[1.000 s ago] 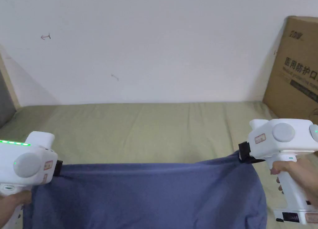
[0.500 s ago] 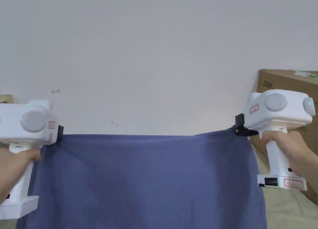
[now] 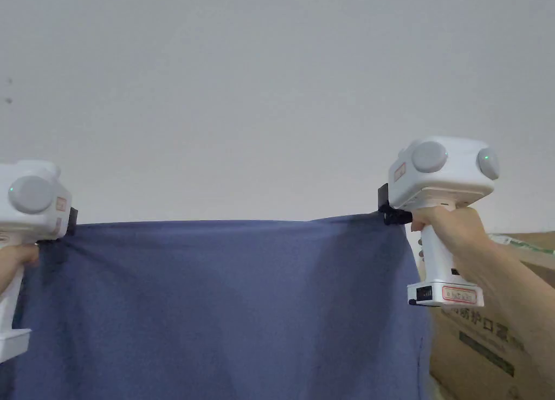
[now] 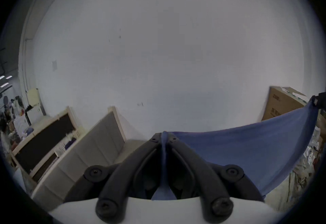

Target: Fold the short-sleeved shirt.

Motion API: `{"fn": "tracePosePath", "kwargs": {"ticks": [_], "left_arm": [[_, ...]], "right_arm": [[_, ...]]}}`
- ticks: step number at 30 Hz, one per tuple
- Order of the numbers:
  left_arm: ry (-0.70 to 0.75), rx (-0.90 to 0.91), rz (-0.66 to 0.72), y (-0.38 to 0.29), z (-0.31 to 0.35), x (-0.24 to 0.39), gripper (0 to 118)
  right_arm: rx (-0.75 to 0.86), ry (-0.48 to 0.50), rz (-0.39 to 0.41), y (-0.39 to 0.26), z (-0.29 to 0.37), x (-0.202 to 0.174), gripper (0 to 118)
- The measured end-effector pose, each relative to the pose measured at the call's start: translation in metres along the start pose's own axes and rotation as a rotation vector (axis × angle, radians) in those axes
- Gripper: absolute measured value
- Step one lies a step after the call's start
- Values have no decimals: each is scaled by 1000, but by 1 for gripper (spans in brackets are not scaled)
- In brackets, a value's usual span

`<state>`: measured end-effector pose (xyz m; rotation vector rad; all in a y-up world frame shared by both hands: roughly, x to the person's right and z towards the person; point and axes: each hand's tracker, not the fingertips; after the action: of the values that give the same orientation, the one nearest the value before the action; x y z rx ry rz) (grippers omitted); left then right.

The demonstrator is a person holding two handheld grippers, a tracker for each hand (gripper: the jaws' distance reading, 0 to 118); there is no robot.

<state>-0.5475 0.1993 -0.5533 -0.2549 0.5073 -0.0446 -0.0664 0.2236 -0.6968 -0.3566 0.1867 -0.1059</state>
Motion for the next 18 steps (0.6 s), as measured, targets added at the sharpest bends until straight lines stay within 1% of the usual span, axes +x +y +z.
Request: {"fn": "tracePosePath", "kwargs": {"ticks": [1,2,3,4,5,6,7,8,9,10,12,13,14,15,18], "left_arm": [[-11,13,-7,12,-6,3,2],[7,69,2,22,-6,6,2],[20,92,-14,33,-7,10,2],[39,108,-72,43,-7,14,2],[46,161,-76,48,-8,16,2],[52,150,-103,53,-10,18,2],[49,161,-77,55,-12,18,2],[35,170,-59,55,-14,17,2],[37,161,-53,54,-17,17,2],[41,165,-9,48,-21,18,2],[50,159,-29,28,-33,21,2],[57,153,-35,16,-40,23,2],[64,111,-68,0,-51,25,2],[67,86,-67,-15,-61,27,2],[55,-11,-90,-77,-98,35,2]], "right_arm": [[-2,24,-16,12,-4,-1,3],[13,27,-34,22,-5,-4,3],[35,33,-34,28,-5,-6,3],[37,17,-17,35,-6,-8,3],[69,14,-9,39,-6,-10,3],[82,11,6,41,-7,-11,3],[91,5,5,41,-7,-11,3],[116,25,0,39,-8,-10,3],[106,13,-1,37,-12,-9,3],[104,10,-4,31,-16,-9,3],[100,26,-8,14,-26,-6,3],[84,28,7,3,-33,-7,3],[47,21,39,-8,-44,-8,3],[20,19,49,-20,-53,-9,3],[-73,25,35,-66,-94,-7,3]]}}
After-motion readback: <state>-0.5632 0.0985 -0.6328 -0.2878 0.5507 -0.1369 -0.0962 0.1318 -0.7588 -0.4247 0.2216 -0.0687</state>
